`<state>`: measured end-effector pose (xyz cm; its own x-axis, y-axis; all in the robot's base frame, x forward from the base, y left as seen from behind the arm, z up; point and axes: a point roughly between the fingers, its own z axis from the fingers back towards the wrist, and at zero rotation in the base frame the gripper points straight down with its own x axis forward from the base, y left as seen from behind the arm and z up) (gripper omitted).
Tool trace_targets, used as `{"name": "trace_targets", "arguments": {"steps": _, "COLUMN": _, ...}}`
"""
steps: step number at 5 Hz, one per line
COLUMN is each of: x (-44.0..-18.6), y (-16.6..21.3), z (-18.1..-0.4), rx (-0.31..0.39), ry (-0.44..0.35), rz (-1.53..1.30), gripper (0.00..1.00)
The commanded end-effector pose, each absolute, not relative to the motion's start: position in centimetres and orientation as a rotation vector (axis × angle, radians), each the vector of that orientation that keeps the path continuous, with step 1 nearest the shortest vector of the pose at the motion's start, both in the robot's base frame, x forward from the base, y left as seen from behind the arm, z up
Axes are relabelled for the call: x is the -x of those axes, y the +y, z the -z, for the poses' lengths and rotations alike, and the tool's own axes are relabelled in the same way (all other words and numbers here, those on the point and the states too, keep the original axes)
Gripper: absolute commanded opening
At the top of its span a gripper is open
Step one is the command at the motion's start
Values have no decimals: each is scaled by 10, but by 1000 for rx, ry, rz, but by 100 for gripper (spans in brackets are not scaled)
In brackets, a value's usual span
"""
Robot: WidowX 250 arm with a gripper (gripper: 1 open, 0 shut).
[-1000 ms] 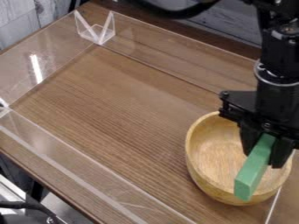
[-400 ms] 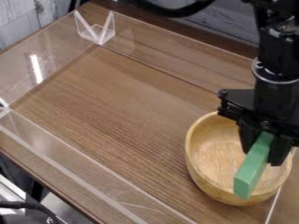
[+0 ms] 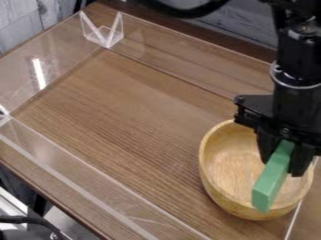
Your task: Put the green block in the brown bowl
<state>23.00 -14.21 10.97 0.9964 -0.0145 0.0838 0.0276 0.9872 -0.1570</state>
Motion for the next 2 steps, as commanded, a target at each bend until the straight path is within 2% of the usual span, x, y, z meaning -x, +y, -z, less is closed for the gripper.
{"name": "trace_targets", "arguments": {"steps": 1, "x": -238, "y": -142, "z": -121, "rx": 181, "ry": -123, "rz": 10, "gripper": 0}}
{"name": "trace_targets", "arguments": {"steps": 2, "x": -239, "y": -142, "z": -120, "rx": 182, "ry": -123, "rz": 7, "gripper": 0}}
